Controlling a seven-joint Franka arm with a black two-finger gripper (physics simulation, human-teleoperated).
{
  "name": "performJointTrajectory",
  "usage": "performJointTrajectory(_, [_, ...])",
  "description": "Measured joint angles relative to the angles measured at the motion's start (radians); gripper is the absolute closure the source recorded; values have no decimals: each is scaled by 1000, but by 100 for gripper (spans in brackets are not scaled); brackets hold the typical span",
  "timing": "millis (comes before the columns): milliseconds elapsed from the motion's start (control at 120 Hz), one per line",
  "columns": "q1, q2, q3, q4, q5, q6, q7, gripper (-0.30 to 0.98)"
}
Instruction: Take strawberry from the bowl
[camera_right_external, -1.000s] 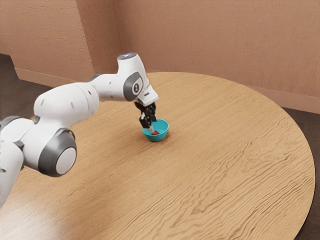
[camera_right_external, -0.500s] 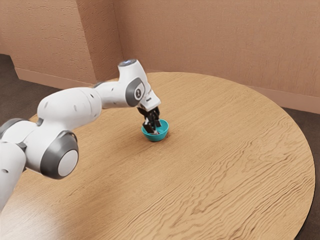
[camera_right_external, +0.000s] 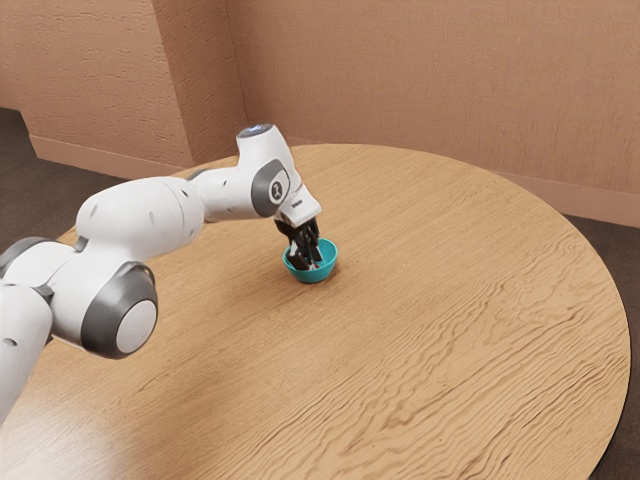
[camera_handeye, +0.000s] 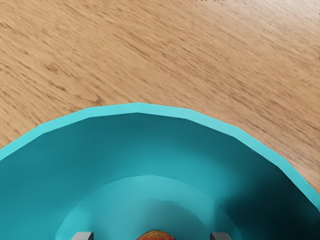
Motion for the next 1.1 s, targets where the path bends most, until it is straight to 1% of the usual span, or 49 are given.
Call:
performJointTrajectory(400, [1, 0, 8, -1, -7, -16, -11, 46])
performJointTrajectory(758, [2, -2, 15, -2, 0, -9, -23, 58])
performJointTrajectory(1100, [3, -4, 22, 11, 11, -1, -25, 64])
